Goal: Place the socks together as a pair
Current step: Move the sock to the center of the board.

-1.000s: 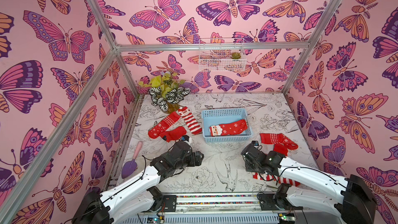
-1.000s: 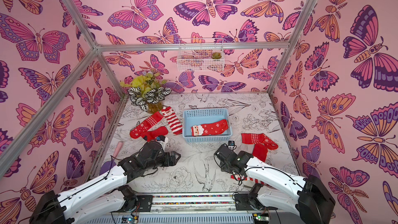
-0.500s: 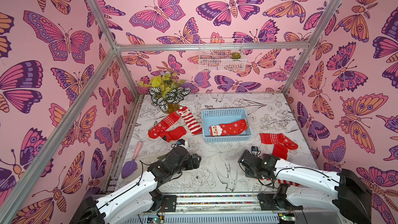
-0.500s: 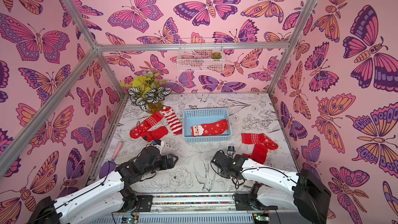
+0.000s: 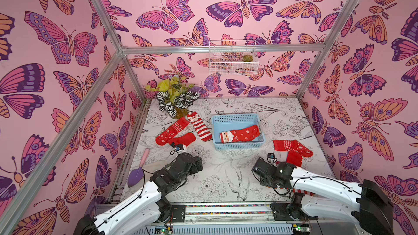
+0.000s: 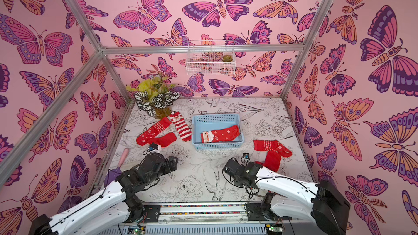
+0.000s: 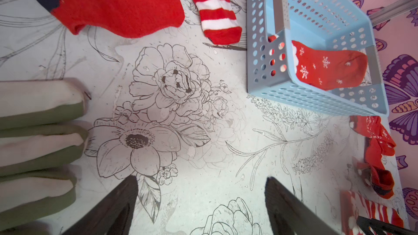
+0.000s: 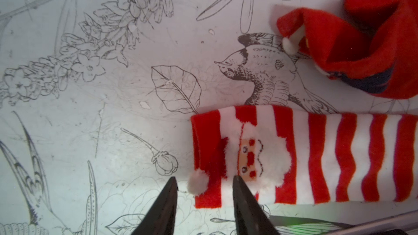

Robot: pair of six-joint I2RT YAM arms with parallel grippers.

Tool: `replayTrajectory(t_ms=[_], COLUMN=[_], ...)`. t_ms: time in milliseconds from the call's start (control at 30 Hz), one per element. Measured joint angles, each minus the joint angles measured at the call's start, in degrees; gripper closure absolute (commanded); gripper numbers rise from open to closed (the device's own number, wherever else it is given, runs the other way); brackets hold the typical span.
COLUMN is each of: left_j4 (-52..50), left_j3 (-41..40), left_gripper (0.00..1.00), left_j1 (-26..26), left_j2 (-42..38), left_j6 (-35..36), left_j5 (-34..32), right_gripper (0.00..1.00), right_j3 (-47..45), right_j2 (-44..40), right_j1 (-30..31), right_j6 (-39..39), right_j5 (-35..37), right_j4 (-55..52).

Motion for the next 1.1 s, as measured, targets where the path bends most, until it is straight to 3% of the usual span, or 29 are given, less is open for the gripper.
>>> replayTrajectory(t_ms=[267, 600, 767, 933, 1100], left_j4=[-0.7, -0.8, -0.8, -1.0, -5.7], left_j3=[-0.3, -0.5, -0.5, -0.3, 6.1], left_gripper=[0.11, 0.11, 0.12, 0.14, 0.14], left_j1=[1.0, 1.6, 1.9, 2.0, 2.0], left_j2=[-2.4, -1.9, -2.3, -3.8, -5.2], left_j6=[-2.3, -2.3, -1.3, 1.3, 11.2], left_j5=[-0.8, -0.6, 0.0, 2.3, 4.3], right_gripper=[0.63, 1.00, 1.00, 1.00, 1.00], right_j3=[0.1, 1.8, 2.6, 3.9, 9.5], right_j2=[4.9, 13.7, 13.2, 6.6, -2.5], right_j1=[0.0, 0.0, 0.0, 0.4, 0.8], right_j6=[0.0, 0.4, 0.2, -0.3, -3.4], right_j5=[0.0, -0.7, -1.9, -3.5, -4.0], right_j4=[1.3, 4.2, 6.3, 7.3, 7.3])
